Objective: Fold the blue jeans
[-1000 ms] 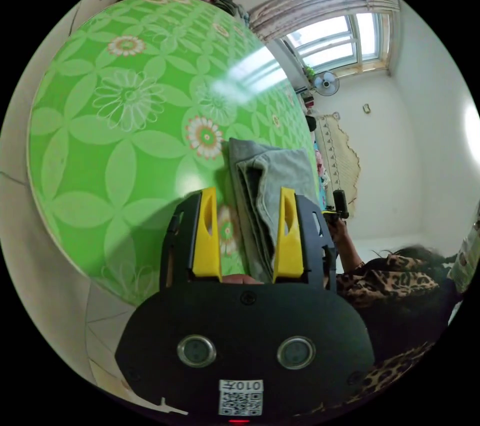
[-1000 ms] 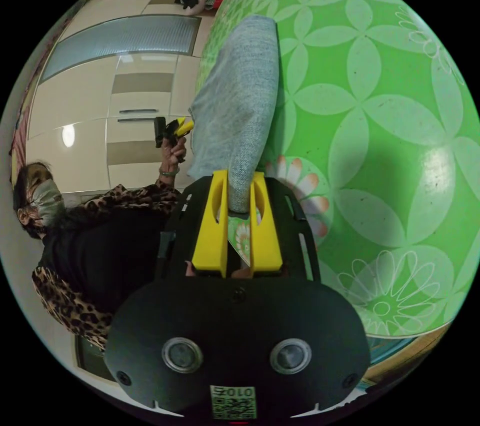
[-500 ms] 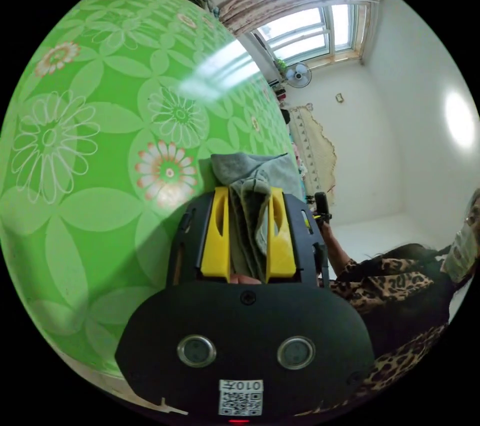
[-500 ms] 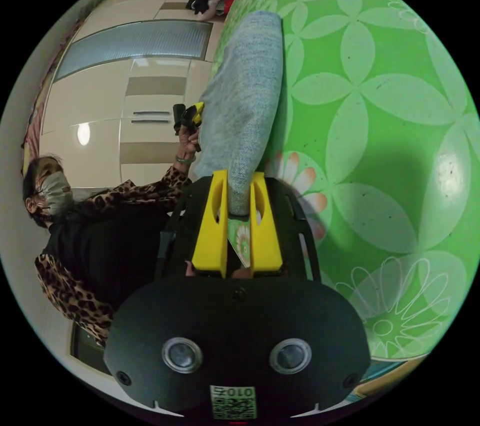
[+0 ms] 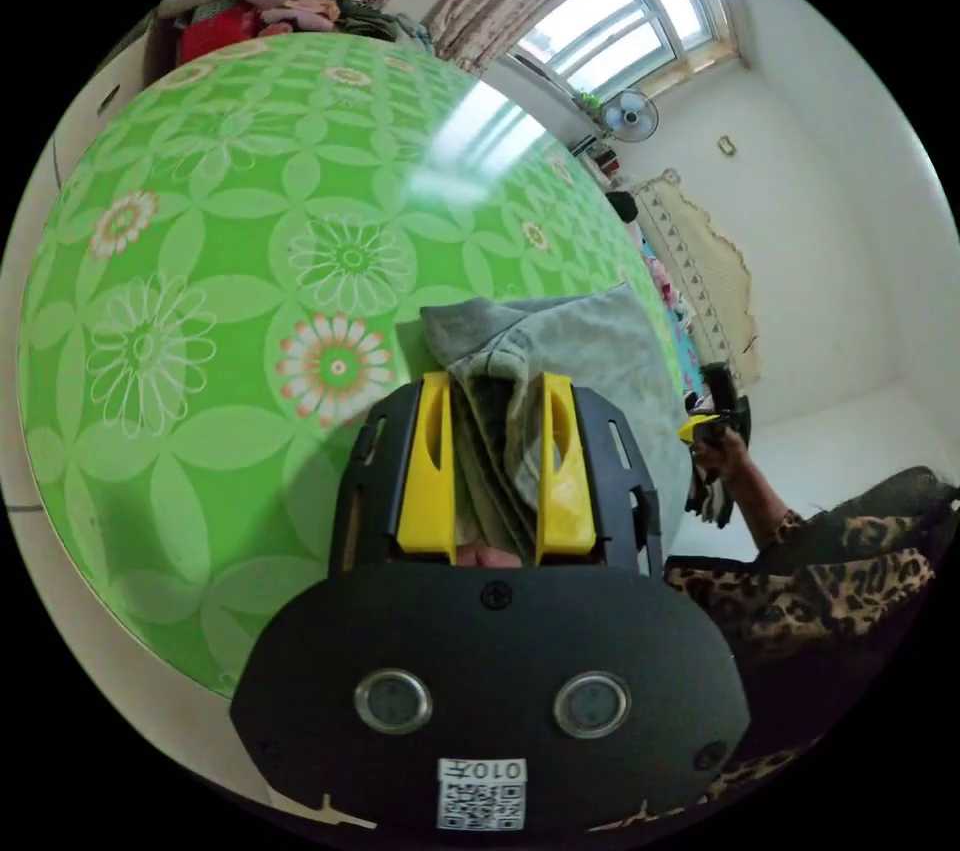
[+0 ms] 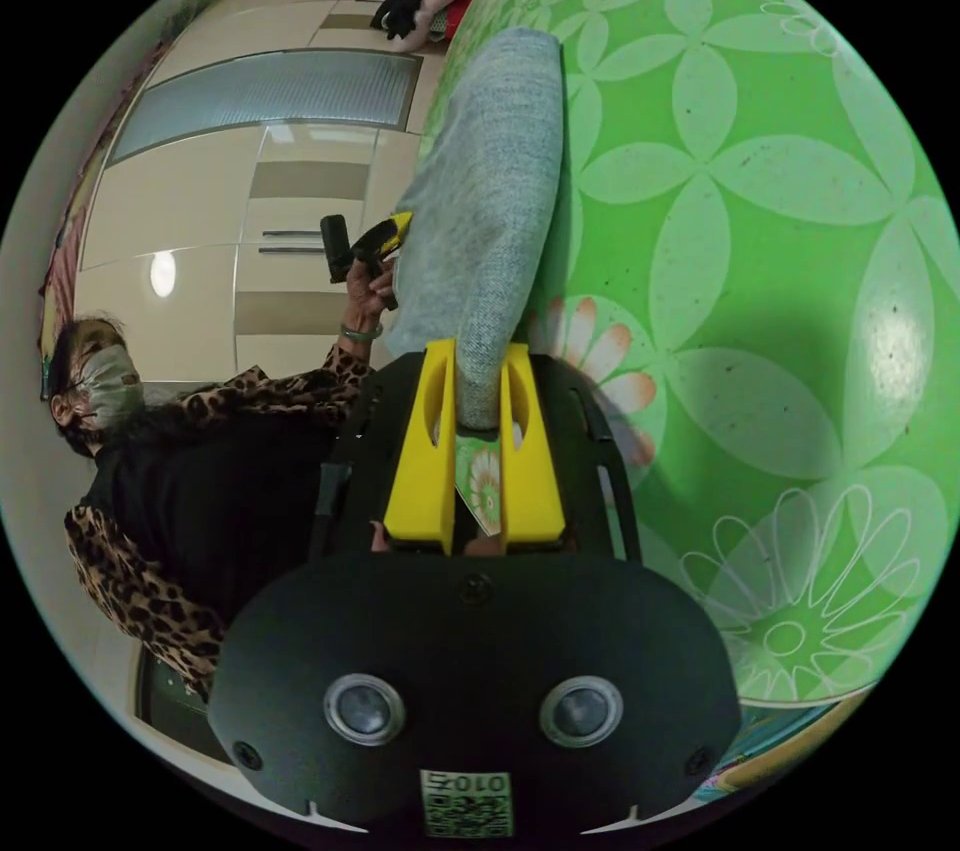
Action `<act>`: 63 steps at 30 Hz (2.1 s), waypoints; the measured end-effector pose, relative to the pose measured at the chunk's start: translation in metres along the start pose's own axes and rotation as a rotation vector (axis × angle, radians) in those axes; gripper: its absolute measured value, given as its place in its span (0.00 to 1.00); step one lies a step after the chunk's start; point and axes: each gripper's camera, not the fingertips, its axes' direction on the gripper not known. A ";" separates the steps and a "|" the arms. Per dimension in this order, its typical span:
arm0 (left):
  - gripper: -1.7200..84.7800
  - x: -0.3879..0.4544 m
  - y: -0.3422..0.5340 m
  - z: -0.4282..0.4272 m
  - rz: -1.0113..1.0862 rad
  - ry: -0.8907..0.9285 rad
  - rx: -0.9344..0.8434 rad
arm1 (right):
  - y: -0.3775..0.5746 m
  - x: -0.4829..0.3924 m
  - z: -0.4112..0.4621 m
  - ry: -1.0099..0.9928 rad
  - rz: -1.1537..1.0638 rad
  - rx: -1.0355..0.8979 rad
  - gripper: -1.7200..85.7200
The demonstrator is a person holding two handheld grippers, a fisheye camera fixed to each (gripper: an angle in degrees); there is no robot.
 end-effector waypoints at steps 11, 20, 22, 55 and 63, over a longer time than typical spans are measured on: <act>0.05 -0.026 0.015 0.010 -0.144 0.343 0.146 | 0.031 -0.039 0.014 0.047 0.054 0.052 0.11; 0.03 0.039 0.054 -0.002 -0.241 0.318 0.211 | 0.062 -0.038 -0.003 -0.068 -0.026 0.024 0.11; 0.03 0.057 0.059 0.006 -0.275 0.328 0.227 | 0.076 -0.037 -0.019 -0.070 -0.049 0.021 0.10; 0.03 0.218 0.092 0.134 -0.553 0.405 0.378 | 0.076 -0.126 -0.128 0.019 -0.139 -0.205 0.09; 0.03 0.263 0.126 0.157 -0.584 0.419 0.568 | 0.040 -0.163 -0.142 -0.037 -0.216 -0.348 0.11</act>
